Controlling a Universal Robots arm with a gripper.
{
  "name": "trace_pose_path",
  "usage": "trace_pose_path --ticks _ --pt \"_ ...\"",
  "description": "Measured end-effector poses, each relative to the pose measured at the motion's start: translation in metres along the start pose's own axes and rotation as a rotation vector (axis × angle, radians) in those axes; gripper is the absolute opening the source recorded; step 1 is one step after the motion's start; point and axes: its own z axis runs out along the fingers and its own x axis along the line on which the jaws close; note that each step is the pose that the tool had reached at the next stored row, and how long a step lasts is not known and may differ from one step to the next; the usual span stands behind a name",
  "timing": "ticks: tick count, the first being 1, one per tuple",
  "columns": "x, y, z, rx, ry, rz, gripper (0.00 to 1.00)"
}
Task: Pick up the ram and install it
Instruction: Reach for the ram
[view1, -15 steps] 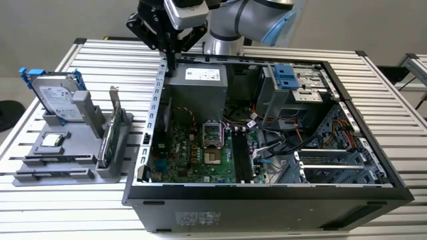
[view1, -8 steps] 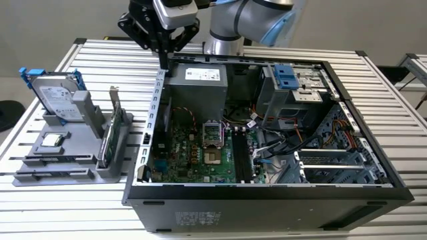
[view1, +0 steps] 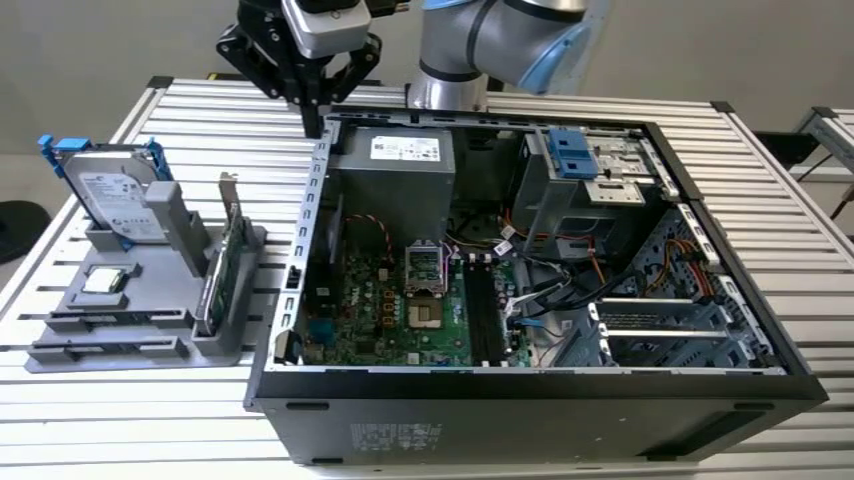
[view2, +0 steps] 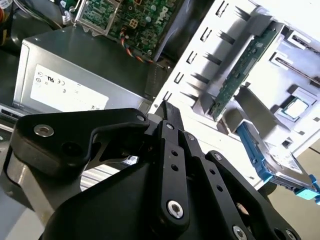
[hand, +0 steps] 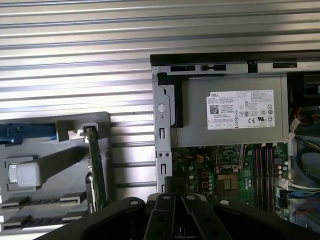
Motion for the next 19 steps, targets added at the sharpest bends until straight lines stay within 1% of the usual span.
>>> trace_pose_path --ticks 12,19 --pt "0.0161 -0.0011 -0.0004 0.0 0.0 0.0 0.0" --pt "0.0178 -0.0012 -0.0004 0.0001 0.0 0.0 0.0"
